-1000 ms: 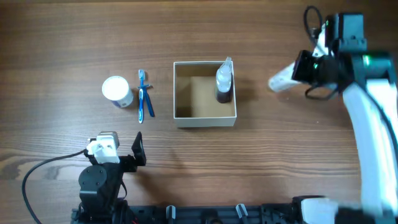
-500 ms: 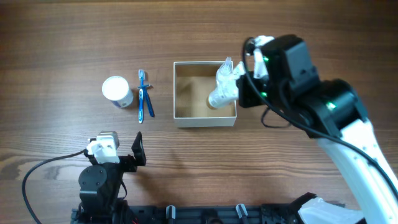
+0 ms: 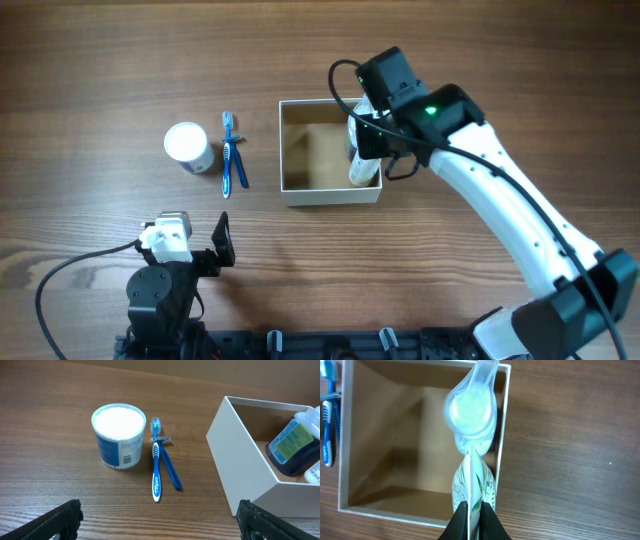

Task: Pack container
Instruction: 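Grasp the white lotion bottle with the right gripper and place it in the box, then raise the right arm away and grasp the cotton-swab tub with the left gripper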

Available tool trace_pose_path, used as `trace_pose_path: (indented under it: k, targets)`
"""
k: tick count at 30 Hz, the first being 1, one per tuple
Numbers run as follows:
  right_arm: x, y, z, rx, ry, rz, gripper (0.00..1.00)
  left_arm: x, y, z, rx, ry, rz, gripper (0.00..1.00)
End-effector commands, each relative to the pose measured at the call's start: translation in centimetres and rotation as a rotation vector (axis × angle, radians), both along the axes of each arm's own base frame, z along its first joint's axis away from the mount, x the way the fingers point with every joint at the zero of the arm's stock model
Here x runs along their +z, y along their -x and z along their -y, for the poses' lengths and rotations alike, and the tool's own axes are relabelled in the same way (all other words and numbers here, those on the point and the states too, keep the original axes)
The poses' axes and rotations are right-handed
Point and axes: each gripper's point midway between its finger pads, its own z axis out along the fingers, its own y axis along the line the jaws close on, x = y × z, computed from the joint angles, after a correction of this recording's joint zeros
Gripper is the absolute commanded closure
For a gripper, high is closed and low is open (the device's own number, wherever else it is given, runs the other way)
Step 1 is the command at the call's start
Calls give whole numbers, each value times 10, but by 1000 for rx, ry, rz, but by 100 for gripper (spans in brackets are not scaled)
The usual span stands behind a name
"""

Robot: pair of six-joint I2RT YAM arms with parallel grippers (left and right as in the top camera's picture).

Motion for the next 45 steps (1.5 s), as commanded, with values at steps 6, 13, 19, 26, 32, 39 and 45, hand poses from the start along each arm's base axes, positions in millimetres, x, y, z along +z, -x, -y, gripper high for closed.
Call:
trace_pose_path:
  k: [6, 13, 19, 26, 32, 39, 45]
  targets:
    - [10, -8, 2, -55, -10, 53, 28, 0, 0, 0, -6, -3, 7, 0]
    - [109, -1, 68, -232, -169, 281, 0, 0, 0, 0, -6, -3, 7, 0]
    - [139, 17, 165, -511, -276, 322, 0, 0, 0, 0, -6, -3, 8, 0]
    - [120, 29, 197, -614, -231, 238, 0, 0, 1, 8, -37, 46, 3, 0]
    - [115, 32, 210, -656, -159, 233, 0, 22, 0, 11, 14, 234, 30, 0]
    - [115, 32, 210, -657, -160, 233, 0, 77, -23, 7, 70, 253, -83, 0]
    - [115, 32, 210, -656, -159, 233, 0, 115, -103, -14, 127, 102, -511, 0]
